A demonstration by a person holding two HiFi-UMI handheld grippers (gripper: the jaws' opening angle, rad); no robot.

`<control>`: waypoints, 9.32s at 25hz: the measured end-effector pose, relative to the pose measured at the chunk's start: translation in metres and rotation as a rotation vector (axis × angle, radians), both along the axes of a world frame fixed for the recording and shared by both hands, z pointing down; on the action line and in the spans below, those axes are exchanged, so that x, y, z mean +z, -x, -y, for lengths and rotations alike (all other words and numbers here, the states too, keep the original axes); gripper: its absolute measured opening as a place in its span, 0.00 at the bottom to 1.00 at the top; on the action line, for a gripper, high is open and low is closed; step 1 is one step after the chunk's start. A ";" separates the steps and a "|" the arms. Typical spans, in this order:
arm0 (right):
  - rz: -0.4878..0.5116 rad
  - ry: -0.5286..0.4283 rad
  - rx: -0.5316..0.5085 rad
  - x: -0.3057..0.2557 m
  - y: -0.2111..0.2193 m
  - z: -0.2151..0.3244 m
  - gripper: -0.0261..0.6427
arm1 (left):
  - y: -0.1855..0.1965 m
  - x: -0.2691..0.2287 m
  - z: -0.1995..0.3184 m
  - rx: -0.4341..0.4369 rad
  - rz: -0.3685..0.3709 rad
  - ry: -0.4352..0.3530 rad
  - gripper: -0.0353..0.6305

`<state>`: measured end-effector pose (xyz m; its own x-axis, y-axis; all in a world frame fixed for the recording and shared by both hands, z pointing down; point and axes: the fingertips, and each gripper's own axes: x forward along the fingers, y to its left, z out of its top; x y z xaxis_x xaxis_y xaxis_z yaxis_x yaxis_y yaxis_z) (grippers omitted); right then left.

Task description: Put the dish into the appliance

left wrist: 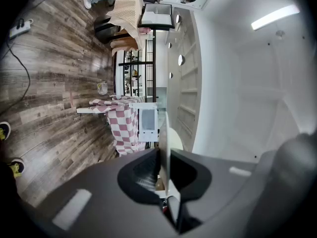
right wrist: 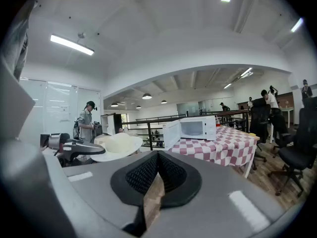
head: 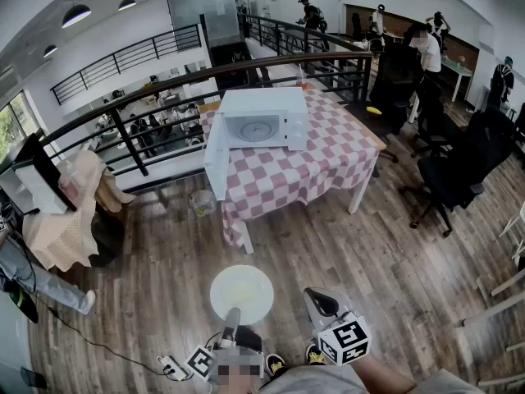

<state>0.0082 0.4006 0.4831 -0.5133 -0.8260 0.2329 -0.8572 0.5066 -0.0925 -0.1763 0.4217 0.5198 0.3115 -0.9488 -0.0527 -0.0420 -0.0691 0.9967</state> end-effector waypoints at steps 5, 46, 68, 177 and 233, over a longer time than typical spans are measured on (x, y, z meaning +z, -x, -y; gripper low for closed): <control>-0.002 -0.003 0.016 0.003 0.004 0.001 0.04 | 0.001 -0.002 0.007 0.022 -0.001 -0.004 0.09; 0.046 -0.059 0.069 0.011 0.058 0.043 0.04 | 0.061 0.006 0.049 0.028 0.008 -0.009 0.09; 0.063 -0.040 0.061 0.019 -0.003 0.250 0.04 | -0.008 0.008 0.260 0.067 0.033 0.020 0.09; 0.026 -0.010 0.008 0.033 0.014 0.748 0.04 | -0.055 0.042 0.773 0.109 -0.002 0.094 0.10; 0.063 -0.064 -0.235 0.009 0.011 0.883 0.04 | -0.059 0.183 0.960 -0.039 0.124 0.374 0.09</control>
